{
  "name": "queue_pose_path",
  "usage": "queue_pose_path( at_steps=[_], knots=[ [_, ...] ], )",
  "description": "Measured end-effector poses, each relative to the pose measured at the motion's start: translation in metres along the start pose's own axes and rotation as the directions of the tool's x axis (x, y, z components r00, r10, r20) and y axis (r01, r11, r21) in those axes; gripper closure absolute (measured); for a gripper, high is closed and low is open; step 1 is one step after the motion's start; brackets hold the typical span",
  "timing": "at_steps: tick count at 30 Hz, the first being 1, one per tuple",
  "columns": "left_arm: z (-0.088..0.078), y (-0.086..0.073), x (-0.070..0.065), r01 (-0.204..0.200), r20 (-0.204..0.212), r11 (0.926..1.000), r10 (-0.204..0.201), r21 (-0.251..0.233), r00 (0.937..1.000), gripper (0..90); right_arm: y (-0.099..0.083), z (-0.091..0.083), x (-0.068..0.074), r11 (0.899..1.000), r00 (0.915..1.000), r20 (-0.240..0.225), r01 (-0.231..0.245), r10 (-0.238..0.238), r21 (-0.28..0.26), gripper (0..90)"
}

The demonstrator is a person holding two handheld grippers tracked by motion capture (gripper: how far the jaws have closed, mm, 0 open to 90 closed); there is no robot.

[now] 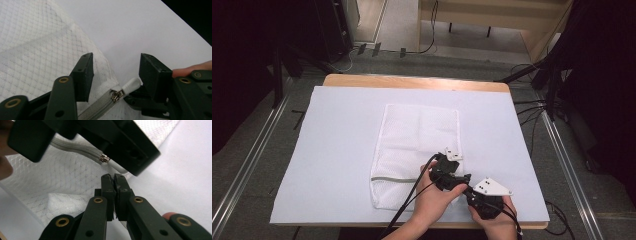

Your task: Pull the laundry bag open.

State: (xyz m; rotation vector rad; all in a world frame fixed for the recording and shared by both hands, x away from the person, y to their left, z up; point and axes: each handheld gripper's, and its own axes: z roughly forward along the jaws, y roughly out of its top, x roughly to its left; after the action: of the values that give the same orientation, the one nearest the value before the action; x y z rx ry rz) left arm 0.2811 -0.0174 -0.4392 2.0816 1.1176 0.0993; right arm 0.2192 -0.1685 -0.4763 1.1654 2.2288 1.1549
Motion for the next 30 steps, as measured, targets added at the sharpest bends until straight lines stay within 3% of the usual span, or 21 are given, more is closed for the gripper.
queue_pose_path(
  at_steps=[5,11,16,30],
  knots=[
    [-0.002,0.0,0.002,-0.004,0.029,1.0,0.004,0.002,0.9996,51.1,0.0,0.0,-0.001,1.0,1.0,-0.004,-0.005,0.005,0.0,88.7],
    [0.002,-0.001,0.001,0.006,0.023,0.9998,-0.006,0.018,0.9997,44.8,0.001,0.0,0.0,1.0,1.0,0.001,0.002,-0.002,0.001,88.8],
    [0.0,0.0,0.002,0.001,0.022,0.9998,-0.002,0.018,0.9998,48.2,0.0,-0.001,0.0,1.0,1.0,0.0,0.005,-0.005,0.001,88.7],
    [-0.015,-0.002,0.009,0.027,0.106,0.9996,-0.027,0.005,0.994,53.5,0.0,0.0,-0.003,1.0,1.0,0.005,0.0,0.0,0.003,88.8]
  ],
)
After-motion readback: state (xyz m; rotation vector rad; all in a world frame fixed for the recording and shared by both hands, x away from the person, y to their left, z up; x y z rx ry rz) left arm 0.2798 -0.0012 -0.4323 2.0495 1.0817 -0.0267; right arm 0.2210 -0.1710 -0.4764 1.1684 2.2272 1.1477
